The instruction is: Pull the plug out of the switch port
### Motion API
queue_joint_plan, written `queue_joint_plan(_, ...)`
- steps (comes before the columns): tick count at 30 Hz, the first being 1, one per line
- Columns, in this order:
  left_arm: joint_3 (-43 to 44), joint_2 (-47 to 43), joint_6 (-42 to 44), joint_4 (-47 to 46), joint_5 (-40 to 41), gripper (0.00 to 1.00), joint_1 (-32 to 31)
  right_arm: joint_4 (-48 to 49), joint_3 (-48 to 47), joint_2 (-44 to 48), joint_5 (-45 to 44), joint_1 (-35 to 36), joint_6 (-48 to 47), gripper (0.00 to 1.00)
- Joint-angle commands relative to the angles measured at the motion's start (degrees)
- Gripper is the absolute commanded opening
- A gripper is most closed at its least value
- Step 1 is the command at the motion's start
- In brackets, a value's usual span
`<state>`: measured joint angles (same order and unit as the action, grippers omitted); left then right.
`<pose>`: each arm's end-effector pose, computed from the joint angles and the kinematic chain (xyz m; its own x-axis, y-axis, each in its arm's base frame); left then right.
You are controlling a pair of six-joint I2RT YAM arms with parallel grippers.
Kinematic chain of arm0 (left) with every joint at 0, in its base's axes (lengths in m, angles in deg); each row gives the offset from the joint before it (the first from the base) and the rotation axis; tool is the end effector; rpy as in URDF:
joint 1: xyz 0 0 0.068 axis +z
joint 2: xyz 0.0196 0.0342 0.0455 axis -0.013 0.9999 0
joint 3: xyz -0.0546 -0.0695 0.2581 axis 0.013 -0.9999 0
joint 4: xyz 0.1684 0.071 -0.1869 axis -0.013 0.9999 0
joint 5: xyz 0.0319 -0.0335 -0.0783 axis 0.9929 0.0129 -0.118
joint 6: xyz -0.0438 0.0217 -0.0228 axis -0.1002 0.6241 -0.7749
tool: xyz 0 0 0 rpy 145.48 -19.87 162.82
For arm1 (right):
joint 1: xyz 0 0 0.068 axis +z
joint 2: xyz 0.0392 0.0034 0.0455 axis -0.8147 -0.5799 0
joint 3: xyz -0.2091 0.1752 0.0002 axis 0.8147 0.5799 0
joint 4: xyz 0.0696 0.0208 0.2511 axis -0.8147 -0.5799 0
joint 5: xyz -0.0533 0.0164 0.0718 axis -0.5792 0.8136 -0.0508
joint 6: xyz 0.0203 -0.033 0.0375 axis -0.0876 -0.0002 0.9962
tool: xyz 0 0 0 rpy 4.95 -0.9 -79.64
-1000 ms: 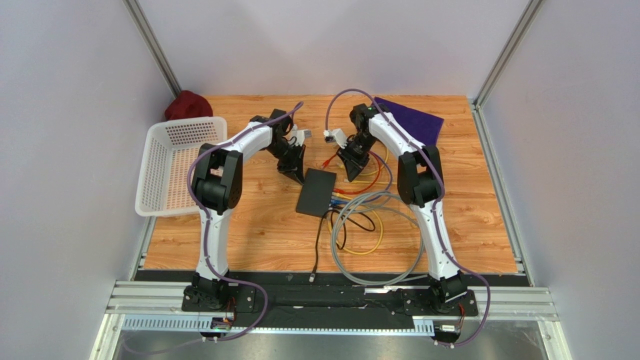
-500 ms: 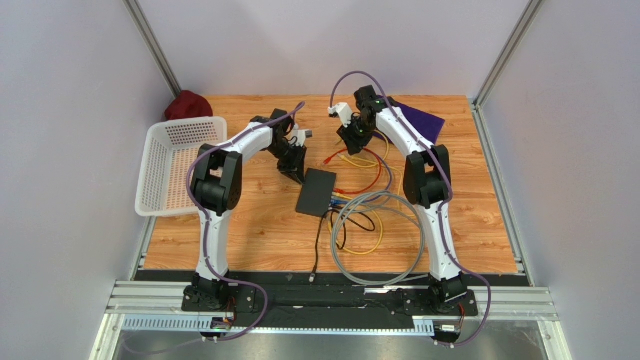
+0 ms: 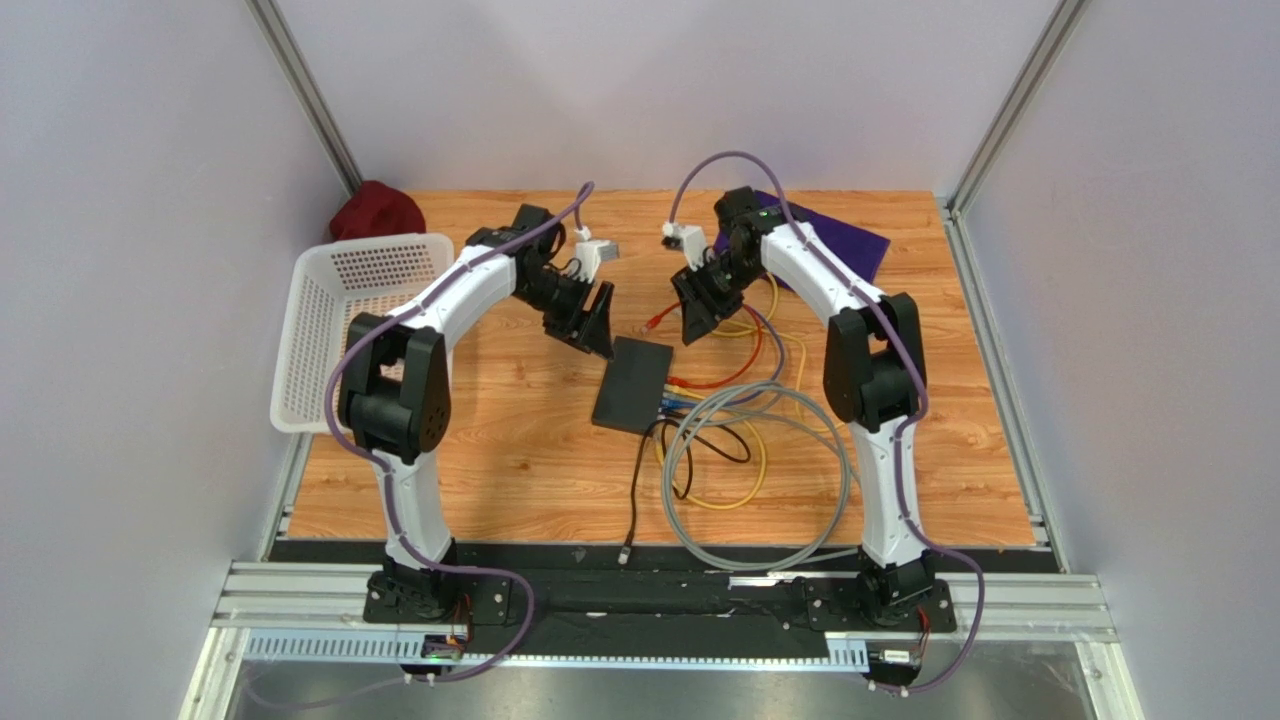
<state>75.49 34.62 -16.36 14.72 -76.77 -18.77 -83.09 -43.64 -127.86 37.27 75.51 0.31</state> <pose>0.3785 -0.1462 0.2306 -0.8518 0.3552 -0.3851 0.5207 0.6549 -0.5477 0.4248 0.1835 0.2239 -0.6328 -0.6188 -0.4655 -0.7742 0.5170 0.3652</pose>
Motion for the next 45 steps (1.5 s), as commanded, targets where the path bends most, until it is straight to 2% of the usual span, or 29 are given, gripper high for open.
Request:
queue_joint_plan(1,-6.7,-6.4,17.8,0.9,-8.3,0.61,1.1,-5.7,1.4,-5.1,7.5,0.4,2.9,0.47)
queue_joint_plan(6,-17.1,-14.2,36.0,-0.2,-4.4,0.32,-1.8,-4.8,0.2,-8.6,9.6,1.3,4.1,0.42)
queue_joint_plan(7,-19.9,-14.7,42.8,-0.2,-3.0,0.18,-2.9,-4.7,-0.8,-9.3,9.7,1.6,5.1,0.4)
queue_joint_plan(9,-22.1,-14.9,48.6,-0.1,-0.7,0.03,-4.5,-4.2,-3.3,-11.5,10.2,1.8,5.9,0.38)
queue_joint_plan(10,-22.6,-14.5,51.0,0.0,-0.5,0.0,-4.8,-4.0,-4.0,-12.0,10.2,2.1,6.6,0.37)
queue_joint_plan(16,-18.9,-7.7,53.0,0.5,1.5,0.0,-9.4,-2.1,-8.6,-14.7,11.6,2.6,8.1,0.36)
queue_joint_plan(21,-13.6,0.3,44.5,-1.6,9.1,0.06,-10.9,-1.5,-10.0,-15.5,11.8,2.6,8.6,0.36)
queue_joint_plan(29,-11.6,-0.3,41.0,-4.2,12.0,0.08,-10.4,-1.2,-10.0,-15.5,13.6,2.5,9.6,0.37)
queue_joint_plan(32,-5.9,-2.0,40.0,2.4,7.3,0.1,-9.7,-1.4,-10.4,-14.3,13.6,2.1,9.9,0.41)
queue_joint_plan(33,-3.1,-2.6,40.5,6.9,5.7,0.12,-9.5,-1.5,-10.4,-13.8,13.6,1.6,10.0,0.42)
queue_joint_plan(34,-2.0,-3.1,40.7,9.0,3.5,0.18,-9.3,-1.4,-10.2,-13.3,13.4,1.3,10.1,0.47)
queue_joint_plan(36,0.6,-4.5,40.7,13.7,2.7,0.26,-8.7,-1.4,-9.8,-11.8,13.2,0.2,10.1,0.5)
queue_joint_plan(37,1.0,-4.7,39.9,14.2,3.0,0.38,-8.3,-1.5,-9.4,-11.4,13.2,-0.2,9.8,0.53)
queue_joint_plan(39,1.9,-4.7,33.7,13.0,4.5,0.5,-7.2,-1.6,-8.2,-10.4,13.6,-1.4,9.4,0.55)
queue_joint_plan(42,3.2,-2.6,22.1,9.7,3.9,0.57,-5.5,-3.1,-7.6,-10.5,14.9,-2.7,7.4,0.57)
queue_joint_plan(45,5.6,0.9,10.1,7.4,2.0,0.58,-2.9,-5.9,-8.5,-12.5,18.1,-3.2,5.9,0.57)
